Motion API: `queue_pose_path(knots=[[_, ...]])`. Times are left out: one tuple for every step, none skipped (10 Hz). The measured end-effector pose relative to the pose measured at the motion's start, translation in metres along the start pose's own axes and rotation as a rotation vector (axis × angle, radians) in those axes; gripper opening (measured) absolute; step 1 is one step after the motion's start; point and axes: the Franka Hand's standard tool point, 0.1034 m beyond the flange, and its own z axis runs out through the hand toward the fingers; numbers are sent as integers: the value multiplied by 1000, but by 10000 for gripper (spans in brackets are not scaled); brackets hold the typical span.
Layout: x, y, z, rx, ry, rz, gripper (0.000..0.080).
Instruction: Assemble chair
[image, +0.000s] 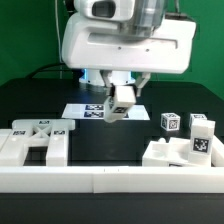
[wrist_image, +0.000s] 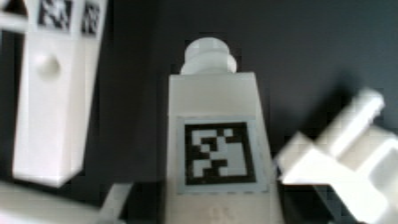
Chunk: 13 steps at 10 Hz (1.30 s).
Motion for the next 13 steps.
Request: queue_pose_path(knots=[[11,-7,-6,3,66,6,290],[18,-12,-8,-1,104,2,290],[28,-18,-11,-33,187,-38,290],[23,-19,-7,-25,171,-33,290],[23,-19,-7,-26,172,-32,290],[23,-19,-6,-25,171,-33,290],[24,-20,-6,-25,170,-34,290],[27,-27,-6,-2,142,-5,290],[41,-35,-11,45,131,41,290],[56,-38,-15,82,146,84,290],[56,-37,-14,78,147,78,290],[57,-37,-13,76,153,80,290],[59,-35,-14,68,183,82,290]])
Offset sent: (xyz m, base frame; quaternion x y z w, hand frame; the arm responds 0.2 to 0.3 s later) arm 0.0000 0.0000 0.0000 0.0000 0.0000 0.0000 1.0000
